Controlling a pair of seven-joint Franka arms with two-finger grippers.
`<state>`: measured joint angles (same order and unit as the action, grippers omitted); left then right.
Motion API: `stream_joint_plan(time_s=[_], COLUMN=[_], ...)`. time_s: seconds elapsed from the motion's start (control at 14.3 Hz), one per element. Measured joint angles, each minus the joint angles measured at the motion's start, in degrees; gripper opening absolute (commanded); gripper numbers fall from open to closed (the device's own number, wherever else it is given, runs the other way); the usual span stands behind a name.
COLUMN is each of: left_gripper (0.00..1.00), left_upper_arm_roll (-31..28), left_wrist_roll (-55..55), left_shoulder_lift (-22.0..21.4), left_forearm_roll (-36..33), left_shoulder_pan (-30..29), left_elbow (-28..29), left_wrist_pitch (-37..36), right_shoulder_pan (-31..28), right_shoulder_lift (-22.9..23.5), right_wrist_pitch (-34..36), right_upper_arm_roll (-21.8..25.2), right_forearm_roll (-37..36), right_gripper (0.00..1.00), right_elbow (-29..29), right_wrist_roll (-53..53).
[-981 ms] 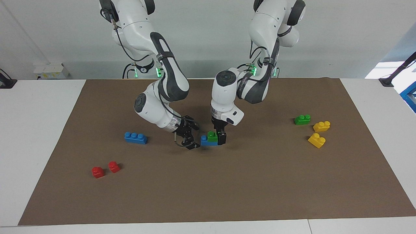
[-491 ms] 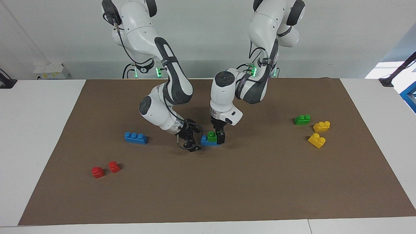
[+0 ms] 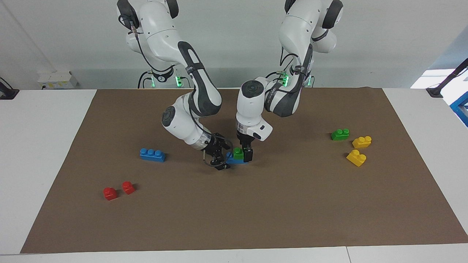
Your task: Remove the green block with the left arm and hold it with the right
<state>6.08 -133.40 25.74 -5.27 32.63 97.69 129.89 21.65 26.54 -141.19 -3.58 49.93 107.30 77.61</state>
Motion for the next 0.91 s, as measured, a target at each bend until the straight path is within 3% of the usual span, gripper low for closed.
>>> stream_joint_plan(time_s=[0.35, 0.49, 0.56, 0.7, 0.77, 0.91], left_gripper=[1.00, 1.00, 1.00, 1.00, 1.00, 1.00], left_upper_arm_roll=[0.0, 0.0, 0.0, 0.0, 0.0, 0.0], left_wrist_roll=[0.0, 0.0, -0.1, -0.6, -0.6, -0.7], left_shoulder_lift=[0.0, 0.0, 0.0, 0.0, 0.0, 0.0], left_forearm_roll=[0.0, 0.0, 0.0, 0.0, 0.0, 0.0], left_shoulder_pan=[0.0, 0.0, 0.0, 0.0, 0.0, 0.0], left_elbow=[0.1, 0.2, 0.2, 0.2, 0.2, 0.2], left_wrist_pitch=[0.0, 0.0, 0.0, 0.0, 0.1, 0.1], right_shoulder_pan=[0.6, 0.7, 0.7, 0.7, 0.7, 0.7], right_shoulder_lift=[0.8, 1.0, 1.0, 1.0, 1.0, 1.0], right_wrist_pitch=[-1.7, -1.8, -1.8, -1.8, -1.8, -1.8], right_upper_arm_roll=[0.0, 0.0, 0.0, 0.1, 0.1, 0.2], right_forearm_roll=[0.0, 0.0, 0.0, 0.0, 0.0, 0.0], right_gripper=[0.99, 0.74, 0.48, 0.25, 0.06, 0.00], right_elbow=[0.1, 0.1, 0.2, 0.2, 0.2, 0.2], right_wrist_roll=[0.0, 0.0, 0.0, -0.3, -0.5, -0.6])
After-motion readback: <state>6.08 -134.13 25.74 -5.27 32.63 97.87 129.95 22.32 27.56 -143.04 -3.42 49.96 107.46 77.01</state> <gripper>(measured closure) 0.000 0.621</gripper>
